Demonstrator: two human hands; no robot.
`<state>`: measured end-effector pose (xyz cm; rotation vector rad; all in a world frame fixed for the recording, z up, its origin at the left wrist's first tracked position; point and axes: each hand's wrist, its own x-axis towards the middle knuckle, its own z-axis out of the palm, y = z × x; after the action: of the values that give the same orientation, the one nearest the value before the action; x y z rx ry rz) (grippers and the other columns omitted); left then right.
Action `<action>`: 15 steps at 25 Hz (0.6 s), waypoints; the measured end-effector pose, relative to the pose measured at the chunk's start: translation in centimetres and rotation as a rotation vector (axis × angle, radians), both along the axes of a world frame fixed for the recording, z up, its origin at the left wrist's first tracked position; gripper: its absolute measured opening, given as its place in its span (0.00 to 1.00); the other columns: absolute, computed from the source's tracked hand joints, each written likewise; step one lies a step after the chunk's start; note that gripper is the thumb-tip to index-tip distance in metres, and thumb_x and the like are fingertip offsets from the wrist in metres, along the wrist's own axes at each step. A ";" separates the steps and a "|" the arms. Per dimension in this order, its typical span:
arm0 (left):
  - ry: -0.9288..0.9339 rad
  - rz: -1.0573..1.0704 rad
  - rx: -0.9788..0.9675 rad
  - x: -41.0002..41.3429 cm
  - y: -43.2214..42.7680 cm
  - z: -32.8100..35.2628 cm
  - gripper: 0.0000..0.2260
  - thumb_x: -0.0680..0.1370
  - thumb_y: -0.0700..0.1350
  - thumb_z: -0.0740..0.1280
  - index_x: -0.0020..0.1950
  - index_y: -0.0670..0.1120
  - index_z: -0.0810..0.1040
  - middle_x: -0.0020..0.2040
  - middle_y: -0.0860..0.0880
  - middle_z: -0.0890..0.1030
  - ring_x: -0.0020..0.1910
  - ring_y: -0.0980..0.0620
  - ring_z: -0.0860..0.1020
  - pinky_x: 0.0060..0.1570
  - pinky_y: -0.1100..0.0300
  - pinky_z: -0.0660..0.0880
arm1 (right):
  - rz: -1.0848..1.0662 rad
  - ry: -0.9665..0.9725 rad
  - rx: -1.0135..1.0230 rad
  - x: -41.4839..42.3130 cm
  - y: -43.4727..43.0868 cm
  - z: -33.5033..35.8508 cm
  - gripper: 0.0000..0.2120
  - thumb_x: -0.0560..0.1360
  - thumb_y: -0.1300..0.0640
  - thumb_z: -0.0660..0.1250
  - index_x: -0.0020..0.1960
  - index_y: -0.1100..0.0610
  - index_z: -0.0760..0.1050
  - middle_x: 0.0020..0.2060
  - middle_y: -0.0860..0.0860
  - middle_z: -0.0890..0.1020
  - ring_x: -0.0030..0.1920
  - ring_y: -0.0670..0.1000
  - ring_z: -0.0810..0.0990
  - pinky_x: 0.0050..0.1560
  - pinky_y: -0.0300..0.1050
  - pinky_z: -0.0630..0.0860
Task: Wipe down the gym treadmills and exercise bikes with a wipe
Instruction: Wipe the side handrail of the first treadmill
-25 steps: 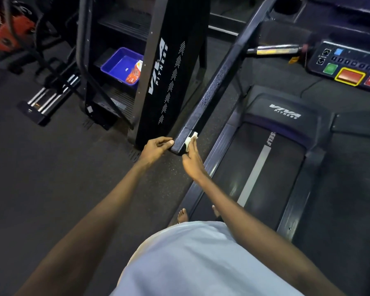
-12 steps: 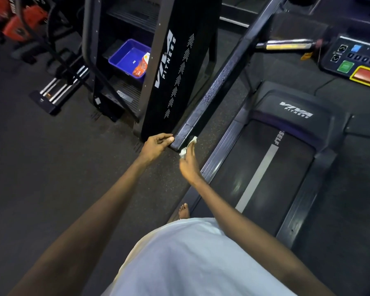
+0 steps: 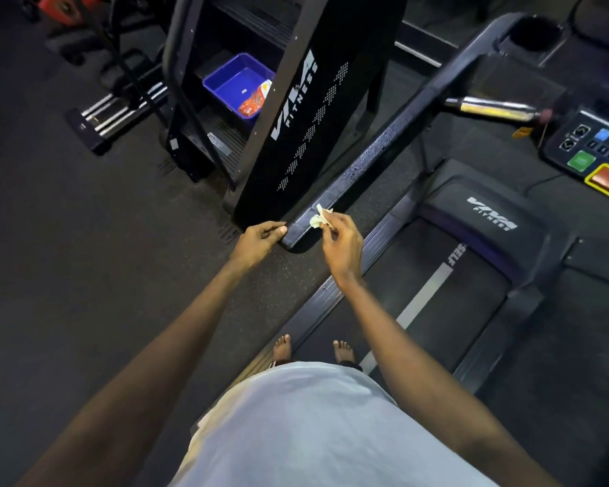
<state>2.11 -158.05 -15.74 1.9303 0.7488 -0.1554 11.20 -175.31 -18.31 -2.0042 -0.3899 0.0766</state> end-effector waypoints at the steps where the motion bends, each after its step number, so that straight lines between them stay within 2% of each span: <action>1: -0.003 0.009 -0.013 -0.2 -0.1 -0.1 0.18 0.77 0.59 0.67 0.65 0.56 0.78 0.57 0.58 0.80 0.60 0.57 0.77 0.64 0.49 0.75 | 0.081 -0.077 -0.037 0.7 -0.3 -0.1 0.15 0.77 0.65 0.67 0.63 0.59 0.79 0.58 0.53 0.80 0.58 0.50 0.79 0.61 0.46 0.77; 4: -0.006 0.046 -0.041 -0.3 -0.3 -0.4 0.22 0.74 0.60 0.70 0.66 0.56 0.78 0.62 0.54 0.80 0.62 0.56 0.77 0.65 0.48 0.74 | 0.397 -0.335 -0.230 2.2 -0.4 0.2 0.17 0.77 0.68 0.64 0.65 0.60 0.78 0.63 0.55 0.79 0.65 0.53 0.76 0.66 0.50 0.73; 6: -0.007 0.083 -0.041 -0.3 -0.6 -0.3 0.21 0.75 0.58 0.71 0.65 0.53 0.79 0.59 0.53 0.81 0.59 0.57 0.78 0.64 0.55 0.74 | 0.527 -0.520 -0.416 3.5 0.1 0.8 0.19 0.75 0.67 0.64 0.65 0.58 0.77 0.64 0.52 0.79 0.65 0.52 0.76 0.70 0.56 0.68; 9: -0.039 0.144 -0.024 -0.7 -1.4 -0.1 0.16 0.76 0.56 0.70 0.61 0.52 0.81 0.46 0.56 0.81 0.45 0.63 0.78 0.46 0.74 0.72 | 0.525 -0.529 -0.642 5.6 0.3 1.9 0.23 0.76 0.63 0.60 0.71 0.55 0.72 0.69 0.48 0.74 0.71 0.47 0.70 0.77 0.57 0.52; 10: -0.062 0.156 -0.036 -0.9 -1.3 -0.5 0.15 0.76 0.57 0.70 0.60 0.52 0.81 0.45 0.57 0.81 0.44 0.63 0.78 0.44 0.75 0.71 | 0.517 -0.501 -0.681 6.0 0.3 2.1 0.24 0.77 0.63 0.59 0.72 0.56 0.70 0.71 0.49 0.72 0.73 0.47 0.67 0.77 0.57 0.49; 11: -0.088 0.165 -0.066 -1.0 -1.1 -1.0 0.15 0.75 0.59 0.70 0.59 0.54 0.82 0.47 0.57 0.82 0.47 0.62 0.79 0.47 0.72 0.73 | 0.526 -0.472 -0.704 5.9 0.4 2.1 0.25 0.77 0.64 0.58 0.74 0.56 0.68 0.73 0.49 0.70 0.75 0.47 0.64 0.77 0.57 0.47; 13: -0.123 0.172 -0.151 -1.4 -0.1 -2.2 0.15 0.74 0.61 0.71 0.57 0.57 0.83 0.52 0.57 0.84 0.53 0.59 0.81 0.54 0.60 0.77 | 0.611 -0.435 -0.710 5.1 0.8 2.0 0.28 0.76 0.65 0.57 0.76 0.56 0.64 0.75 0.50 0.67 0.77 0.49 0.59 0.77 0.54 0.46; 15: -0.155 0.171 -0.269 -1.8 1.2 -3.2 0.12 0.75 0.57 0.71 0.57 0.55 0.83 0.53 0.56 0.84 0.55 0.58 0.80 0.54 0.57 0.78 | 0.711 -0.443 -0.732 5.0 0.9 2.2 0.29 0.76 0.66 0.57 0.76 0.55 0.63 0.75 0.49 0.66 0.77 0.48 0.59 0.77 0.52 0.46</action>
<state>0.35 -156.88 -18.95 1.5966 0.7445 -0.0004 16.21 -174.39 -16.11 -2.4831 -1.5278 0.2476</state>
